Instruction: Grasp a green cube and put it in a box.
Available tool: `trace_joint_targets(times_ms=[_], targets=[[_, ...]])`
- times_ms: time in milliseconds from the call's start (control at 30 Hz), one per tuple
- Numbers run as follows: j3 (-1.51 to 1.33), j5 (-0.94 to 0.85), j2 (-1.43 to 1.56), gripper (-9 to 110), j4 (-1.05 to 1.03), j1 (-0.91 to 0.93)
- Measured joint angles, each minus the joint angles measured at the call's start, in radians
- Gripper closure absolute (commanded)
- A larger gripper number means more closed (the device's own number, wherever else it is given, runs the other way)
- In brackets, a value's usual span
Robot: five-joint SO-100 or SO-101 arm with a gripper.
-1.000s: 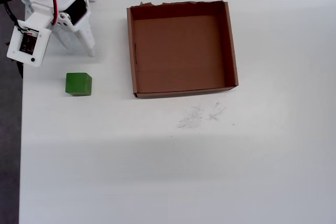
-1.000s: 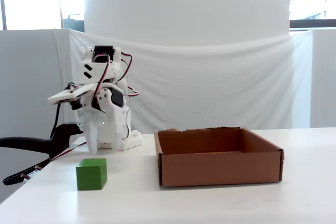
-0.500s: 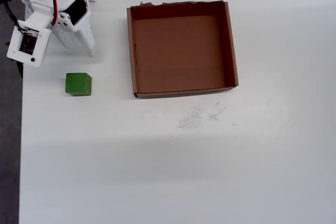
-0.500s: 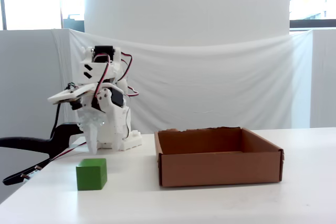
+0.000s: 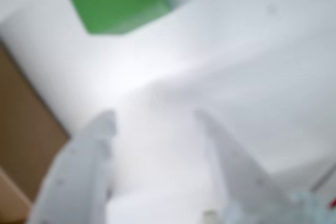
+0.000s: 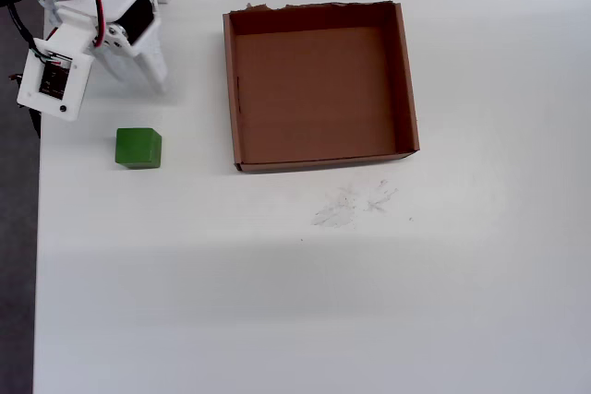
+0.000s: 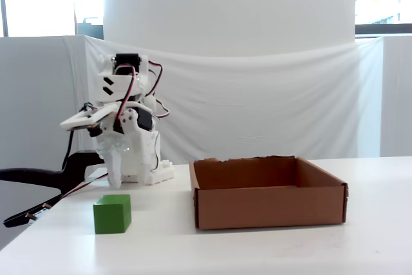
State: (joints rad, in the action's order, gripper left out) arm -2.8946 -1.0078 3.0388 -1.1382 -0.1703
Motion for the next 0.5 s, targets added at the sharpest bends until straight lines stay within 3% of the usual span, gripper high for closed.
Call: trace_joint_targets(times_ms=[500], targets=[[0.538, -0.23, -0.726, 74, 0.103, 0.051]])
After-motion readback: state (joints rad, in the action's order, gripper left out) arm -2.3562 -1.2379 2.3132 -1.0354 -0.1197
